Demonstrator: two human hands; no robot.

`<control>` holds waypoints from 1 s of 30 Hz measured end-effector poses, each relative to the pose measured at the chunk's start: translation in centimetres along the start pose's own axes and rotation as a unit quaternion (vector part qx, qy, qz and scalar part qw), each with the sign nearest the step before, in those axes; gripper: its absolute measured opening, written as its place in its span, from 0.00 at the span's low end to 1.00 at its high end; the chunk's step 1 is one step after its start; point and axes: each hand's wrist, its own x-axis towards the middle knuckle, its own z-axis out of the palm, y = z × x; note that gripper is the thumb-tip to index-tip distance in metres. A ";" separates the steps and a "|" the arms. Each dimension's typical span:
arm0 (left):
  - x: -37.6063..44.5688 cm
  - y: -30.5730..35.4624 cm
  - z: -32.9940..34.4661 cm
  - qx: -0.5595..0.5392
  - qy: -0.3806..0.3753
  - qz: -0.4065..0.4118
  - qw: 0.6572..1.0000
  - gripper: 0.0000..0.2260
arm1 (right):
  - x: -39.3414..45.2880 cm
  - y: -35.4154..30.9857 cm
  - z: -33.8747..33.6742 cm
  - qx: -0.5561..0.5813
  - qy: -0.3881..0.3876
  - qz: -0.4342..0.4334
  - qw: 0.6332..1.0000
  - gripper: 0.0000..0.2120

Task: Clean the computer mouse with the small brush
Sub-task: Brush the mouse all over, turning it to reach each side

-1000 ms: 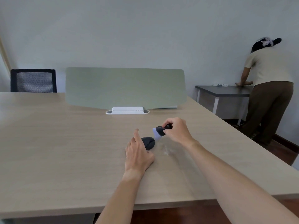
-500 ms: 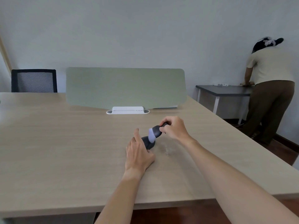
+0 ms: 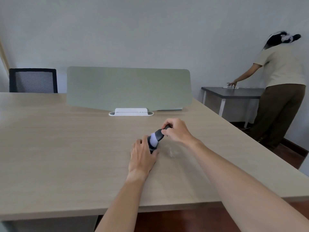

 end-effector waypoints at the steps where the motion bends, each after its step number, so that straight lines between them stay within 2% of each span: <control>1: 0.0 0.0 0.0 0.019 0.001 -0.003 1.000 0.25 | -0.1 -0.1 0.2 0.015 -0.012 0.010 1.000 0.05; 5: 0.0 -0.1 0.1 0.036 0.002 -0.009 0.999 0.25 | -0.4 0.5 1.3 -0.004 -0.064 0.020 0.998 0.07; 10: -0.2 0.0 -0.1 0.031 0.015 -0.019 0.999 0.23 | 0.1 1.3 1.2 -0.085 0.026 0.003 0.996 0.09; 13: -0.3 0.1 -0.2 0.043 0.011 -0.028 0.999 0.22 | 0.3 0.6 0.9 -0.041 0.043 0.003 0.998 0.07; 16: -0.4 0.3 -0.2 0.047 0.011 -0.035 0.998 0.23 | 0.0 0.1 1.1 0.032 -0.007 0.034 0.999 0.05; 19: -0.3 0.3 -0.3 0.035 0.013 -0.037 0.999 0.25 | -0.3 0.4 1.8 0.016 -0.054 0.056 0.997 0.06; 22: -0.2 0.3 -0.4 0.046 0.015 -0.035 0.998 0.26 | -0.2 1.1 1.7 -0.040 -0.029 0.032 0.998 0.07; 25: -0.2 0.3 -0.5 0.067 0.021 -0.037 0.997 0.25 | 0.1 1.3 1.0 -0.072 0.029 0.021 0.997 0.08; 27: -0.2 0.4 -0.5 0.077 0.029 -0.039 0.996 0.25 | 0.3 1.0 0.7 -0.051 0.046 0.024 0.997 0.08; 30: -0.2 0.4 -0.5 0.068 0.041 -0.038 0.996 0.26 | -0.2 0.3 0.7 0.008 0.011 0.034 0.999 0.07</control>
